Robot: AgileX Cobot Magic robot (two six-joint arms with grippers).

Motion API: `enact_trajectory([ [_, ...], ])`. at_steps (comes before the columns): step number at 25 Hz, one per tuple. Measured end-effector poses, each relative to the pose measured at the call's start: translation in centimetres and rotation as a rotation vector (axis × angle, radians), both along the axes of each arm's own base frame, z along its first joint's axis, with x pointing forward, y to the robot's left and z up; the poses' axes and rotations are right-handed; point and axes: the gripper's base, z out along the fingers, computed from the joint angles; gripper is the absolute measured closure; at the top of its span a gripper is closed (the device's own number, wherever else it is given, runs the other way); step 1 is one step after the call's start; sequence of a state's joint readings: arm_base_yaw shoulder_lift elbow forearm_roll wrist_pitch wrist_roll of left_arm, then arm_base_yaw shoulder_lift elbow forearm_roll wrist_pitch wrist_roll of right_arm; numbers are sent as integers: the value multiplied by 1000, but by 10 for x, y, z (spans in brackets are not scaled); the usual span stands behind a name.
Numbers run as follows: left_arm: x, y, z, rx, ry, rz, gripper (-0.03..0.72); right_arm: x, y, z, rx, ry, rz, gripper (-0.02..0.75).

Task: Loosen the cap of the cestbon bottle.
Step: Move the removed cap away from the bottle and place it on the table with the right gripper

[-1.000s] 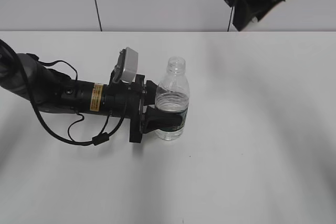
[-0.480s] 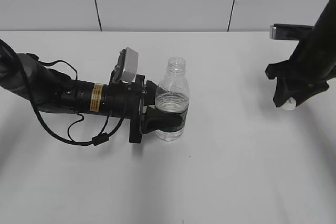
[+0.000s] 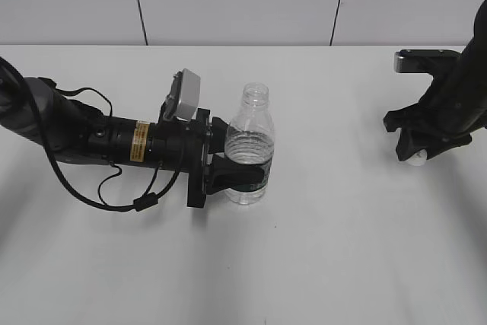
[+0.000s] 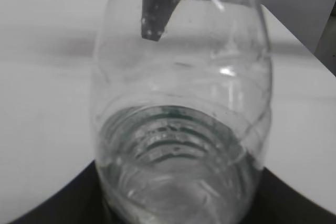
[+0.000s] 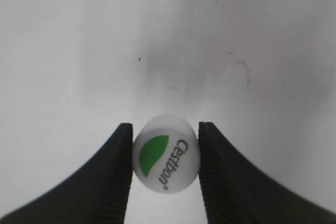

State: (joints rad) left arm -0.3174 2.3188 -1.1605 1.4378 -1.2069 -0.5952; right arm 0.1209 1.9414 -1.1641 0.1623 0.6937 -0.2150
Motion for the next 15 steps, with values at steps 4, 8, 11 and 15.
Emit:
enact_trajectory([
  [4,0,0,0,0,2,0,307,0,-4,-5,-41,9,-2,442],
  [8,0,0,0,-1,2,0,307,2,-4,-9,-48,7,-5,442],
  [11,0,0,0,-1,2,0,307,3,-4,-9,-48,-1,-8,442],
  [15,0,0,0,-1,2,0,307,3,-4,-14,-49,6,-9,442],
])
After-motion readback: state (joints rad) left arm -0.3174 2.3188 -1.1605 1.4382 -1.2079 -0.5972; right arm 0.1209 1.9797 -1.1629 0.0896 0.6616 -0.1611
